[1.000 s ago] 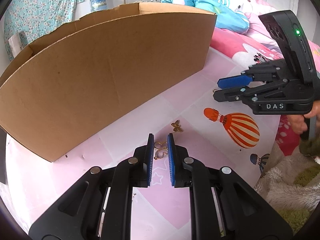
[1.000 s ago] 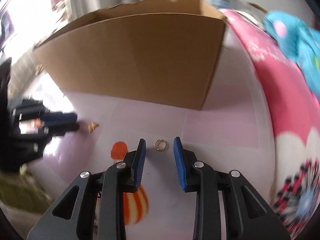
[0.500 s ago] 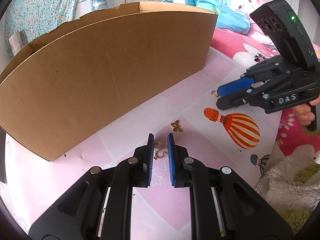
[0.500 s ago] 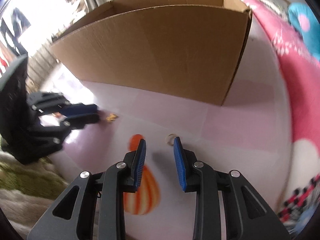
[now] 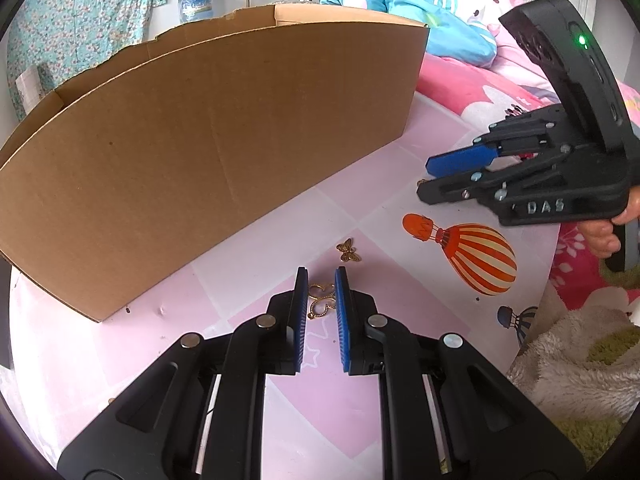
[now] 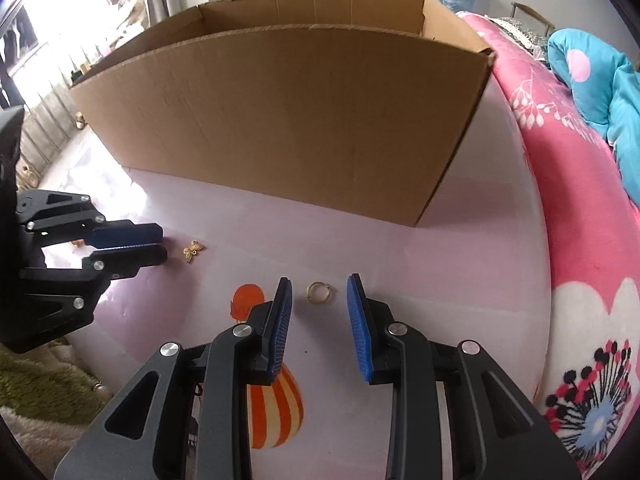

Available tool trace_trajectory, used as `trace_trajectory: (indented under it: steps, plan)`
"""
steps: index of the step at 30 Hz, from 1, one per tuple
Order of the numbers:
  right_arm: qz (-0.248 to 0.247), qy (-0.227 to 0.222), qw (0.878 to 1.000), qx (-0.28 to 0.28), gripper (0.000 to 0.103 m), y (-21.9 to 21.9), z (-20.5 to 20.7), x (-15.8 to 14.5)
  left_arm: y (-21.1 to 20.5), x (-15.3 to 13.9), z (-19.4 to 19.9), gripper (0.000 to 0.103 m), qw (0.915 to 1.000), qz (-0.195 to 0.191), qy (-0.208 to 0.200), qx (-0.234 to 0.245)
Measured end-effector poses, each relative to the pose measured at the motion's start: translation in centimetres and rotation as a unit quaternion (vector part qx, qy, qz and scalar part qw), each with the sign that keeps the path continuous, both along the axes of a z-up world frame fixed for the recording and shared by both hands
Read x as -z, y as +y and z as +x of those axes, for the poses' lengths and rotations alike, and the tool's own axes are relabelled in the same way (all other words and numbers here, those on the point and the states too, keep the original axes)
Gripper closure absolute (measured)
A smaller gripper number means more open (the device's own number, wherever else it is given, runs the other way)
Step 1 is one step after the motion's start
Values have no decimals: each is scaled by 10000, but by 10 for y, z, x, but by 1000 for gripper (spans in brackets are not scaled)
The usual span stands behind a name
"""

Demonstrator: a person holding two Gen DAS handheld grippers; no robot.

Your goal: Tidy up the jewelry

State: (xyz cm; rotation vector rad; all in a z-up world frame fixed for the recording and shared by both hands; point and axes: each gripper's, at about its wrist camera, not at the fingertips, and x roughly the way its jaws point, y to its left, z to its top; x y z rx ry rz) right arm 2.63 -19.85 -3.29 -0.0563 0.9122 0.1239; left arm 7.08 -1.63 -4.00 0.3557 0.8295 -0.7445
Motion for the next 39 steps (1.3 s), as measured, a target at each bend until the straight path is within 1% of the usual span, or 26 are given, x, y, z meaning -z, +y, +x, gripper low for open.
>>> trace_trajectory:
  steps: [2,5,7,11,13,14,19,23,29,32,34,37,39]
  plan:
    - [-65,-88,9999,32,76,5,-2,0,1,0,0,91,10000,-5,9,-14]
    - [74,-111,9999,86,78,7,-6,2,2,0,0,91,10000,-11,21,-18]
    - [40,-138,9999,62,79,7,-8,3,2,0,0,91,10000,-10,22,-3]
    - [73,-148,9999,-2,83,11,-7,3,2,0,0,91,10000,-2,17,16]
    - [124,-153,9998,-18,88,10,-4,2,2,0,1,91,10000,-7,17,6]
    - [161,-151,9998,-22,92,11,-6,2,2,0,1,91,10000,-10,17,-1]
    - [297,-172,9994,20,92,9,-7,2,3,-1,1,91,10000,-13,6,-19]
    - [495,-177,9986,100,92,4,-6,2,4,-3,-1,91,10000,-61,-39,-12]
    - [623,-392,9971,178,92,4,-16,-11,14,-12,-6,91,9998,-195,-78,24]
    - [676,-563,9960,175,92,4,-23,-24,20,-22,-9,91,9994,-320,-122,33]
    - [712,-688,9950,142,92,5,-26,-35,25,-35,-12,91,9988,-446,-204,55]
    - [722,-947,9929,56,92,7,-30,-58,33,-58,-14,91,9966,-747,-317,109]
    - [714,-1154,9908,-9,92,9,-31,-75,39,-77,-14,91,9937,-1045,-383,158]
